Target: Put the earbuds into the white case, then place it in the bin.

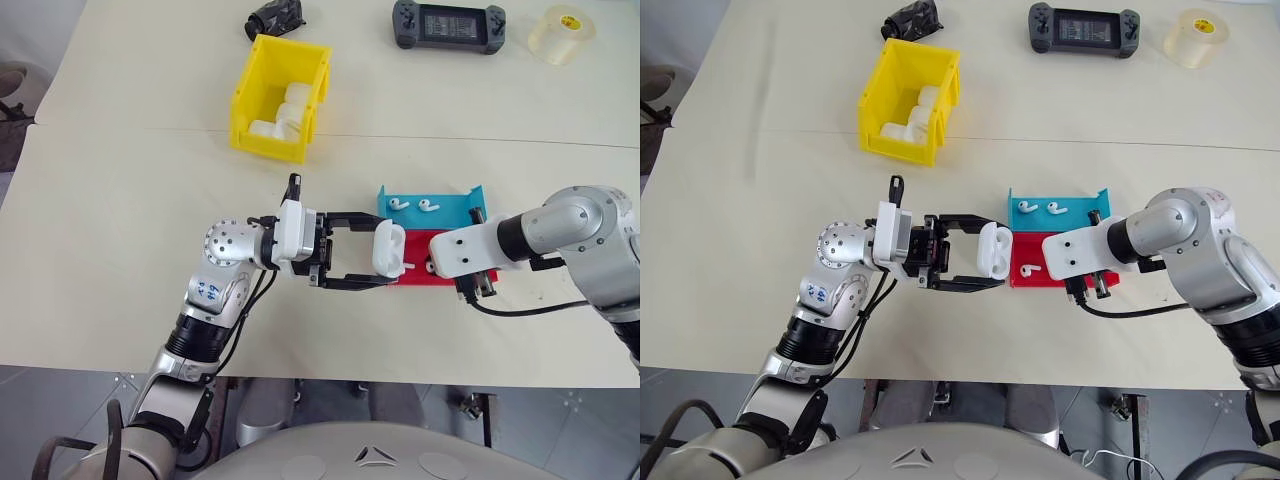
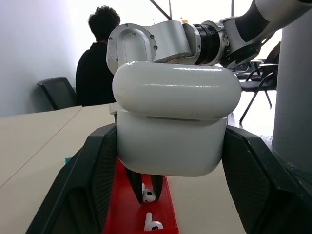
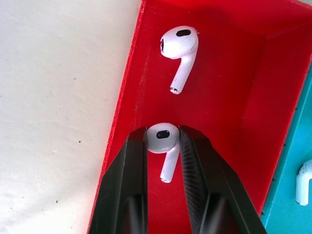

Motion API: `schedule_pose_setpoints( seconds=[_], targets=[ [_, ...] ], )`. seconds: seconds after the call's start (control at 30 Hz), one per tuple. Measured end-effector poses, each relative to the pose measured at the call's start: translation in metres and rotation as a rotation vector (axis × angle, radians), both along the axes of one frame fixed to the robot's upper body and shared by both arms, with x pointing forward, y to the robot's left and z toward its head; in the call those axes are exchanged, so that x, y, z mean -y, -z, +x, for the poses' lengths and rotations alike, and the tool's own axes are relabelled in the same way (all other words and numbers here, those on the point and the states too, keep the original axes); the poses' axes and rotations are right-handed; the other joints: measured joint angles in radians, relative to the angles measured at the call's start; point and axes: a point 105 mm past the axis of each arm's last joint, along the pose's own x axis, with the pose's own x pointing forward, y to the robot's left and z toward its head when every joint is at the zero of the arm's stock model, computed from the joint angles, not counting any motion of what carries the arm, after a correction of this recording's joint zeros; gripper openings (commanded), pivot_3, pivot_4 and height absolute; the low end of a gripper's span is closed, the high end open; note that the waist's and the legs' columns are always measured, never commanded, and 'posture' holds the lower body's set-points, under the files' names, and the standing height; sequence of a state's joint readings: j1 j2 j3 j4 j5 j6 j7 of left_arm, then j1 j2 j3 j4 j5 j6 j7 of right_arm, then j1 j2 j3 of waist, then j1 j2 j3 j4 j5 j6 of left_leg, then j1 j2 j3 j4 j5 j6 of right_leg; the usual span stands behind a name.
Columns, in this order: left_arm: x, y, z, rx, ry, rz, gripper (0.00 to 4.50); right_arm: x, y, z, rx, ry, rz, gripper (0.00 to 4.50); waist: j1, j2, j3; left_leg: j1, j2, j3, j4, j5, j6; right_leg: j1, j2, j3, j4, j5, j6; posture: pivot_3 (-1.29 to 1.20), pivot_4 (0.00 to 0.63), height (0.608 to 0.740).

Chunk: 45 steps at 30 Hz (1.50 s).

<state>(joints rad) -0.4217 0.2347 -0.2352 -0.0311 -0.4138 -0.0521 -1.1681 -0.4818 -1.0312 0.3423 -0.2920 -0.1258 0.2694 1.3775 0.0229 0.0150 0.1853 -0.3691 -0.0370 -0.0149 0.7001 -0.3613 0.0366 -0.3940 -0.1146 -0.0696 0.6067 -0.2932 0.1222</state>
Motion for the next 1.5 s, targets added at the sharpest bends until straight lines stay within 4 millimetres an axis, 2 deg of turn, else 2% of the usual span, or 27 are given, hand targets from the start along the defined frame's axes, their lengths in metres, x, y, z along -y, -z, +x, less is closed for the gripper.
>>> schedule_pose_setpoints(
  seconds=[0.17,0.3,0.37,0.4,0.47,0.57,0.77,0.87,0.97,1.2,1.5],
  targets=[
    [-0.002,0.000,0.000,0.013,0.001,0.003,2.81,-0.003,-0.006,-0.009,-0.014,0.031,0.135,0.61,0.003,0.000,0.000,-0.001,-0.001,0.000,0.000,0.000,0.000,0.000,0.000,-0.001,0.000,0.000,0.000,0.00,0.150,0.740],
    [-0.008,0.001,0.002,0.028,-0.004,0.003,2.81,-0.008,-0.025,-0.026,0.009,0.033,0.418,0.61,0.007,0.000,0.000,-0.001,-0.001,-0.002,0.000,0.000,0.000,0.002,0.000,-0.003,0.000,0.000,0.000,0.00,0.150,0.740],
    [-0.012,0.002,0.005,0.018,-0.015,-0.004,2.81,-0.007,-0.026,-0.033,0.009,0.055,0.526,0.61,0.006,0.000,0.000,-0.001,-0.002,-0.002,-0.001,0.000,0.000,0.002,0.000,-0.004,0.002,0.000,0.001,0.00,0.150,0.740],
    [-0.013,0.003,0.006,0.014,-0.021,-0.005,2.81,-0.006,-0.027,-0.033,0.012,0.068,0.565,0.61,0.005,0.000,0.000,-0.001,-0.002,-0.002,0.000,0.000,0.000,0.002,0.000,-0.004,0.002,0.000,0.001,0.00,0.150,0.740],
    [-0.016,0.003,0.007,0.009,-0.023,-0.014,2.81,-0.008,-0.040,-0.032,0.056,0.130,0.785,0.61,0.004,0.000,0.000,-0.001,-0.001,-0.002,0.000,0.000,0.000,0.002,0.000,-0.004,0.002,0.001,0.001,0.00,0.150,0.740],
    [-0.020,0.002,0.009,-0.011,-0.019,-0.033,2.81,-0.016,-0.058,-0.031,0.099,0.166,1.021,0.61,0.000,0.001,0.001,0.000,0.000,-0.001,-0.001,0.000,0.000,0.001,0.000,-0.004,0.003,0.001,0.001,0.00,0.150,0.740],
    [-0.021,0.000,0.013,-0.023,0.003,-0.022,2.81,-0.035,-0.088,-0.033,0.125,0.194,1.419,0.61,0.002,0.001,0.001,0.000,-0.002,-0.002,-0.001,0.001,0.000,0.001,0.001,-0.004,0.004,0.001,0.001,0.00,0.150,0.740],
    [-0.022,0.000,0.013,-0.040,0.013,-0.011,2.81,-0.046,-0.098,-0.037,0.103,0.213,1.546,0.61,0.002,0.001,0.001,0.000,-0.003,-0.002,-0.001,0.001,0.000,0.001,0.001,-0.002,0.004,0.001,0.001,0.00,0.150,0.740],
    [-0.021,0.000,0.014,-0.064,0.020,-0.015,2.81,-0.058,-0.102,-0.042,0.060,0.215,1.638,0.61,0.001,0.001,0.001,0.000,-0.003,-0.002,-0.001,0.001,0.000,0.000,0.002,-0.002,0.005,0.001,0.001,0.00,0.150,0.740],
    [-0.015,-0.012,0.016,-0.130,0.037,-0.061,2.81,-0.081,-0.090,-0.050,-0.066,0.244,1.725,0.61,0.000,0.001,0.001,0.000,-0.003,-0.002,-0.001,0.001,0.001,0.000,0.002,-0.001,0.005,0.001,0.001,0.00,0.150,0.740],
    [-0.011,-0.022,0.013,-0.122,0.064,-0.086,2.81,-0.079,-0.088,-0.046,-0.034,0.249,1.745,0.61,0.000,0.001,0.001,0.000,-0.003,-0.002,-0.002,0.001,0.001,0.000,0.003,-0.001,0.005,0.000,0.001,0.00,0.150,0.740]
  ],
)
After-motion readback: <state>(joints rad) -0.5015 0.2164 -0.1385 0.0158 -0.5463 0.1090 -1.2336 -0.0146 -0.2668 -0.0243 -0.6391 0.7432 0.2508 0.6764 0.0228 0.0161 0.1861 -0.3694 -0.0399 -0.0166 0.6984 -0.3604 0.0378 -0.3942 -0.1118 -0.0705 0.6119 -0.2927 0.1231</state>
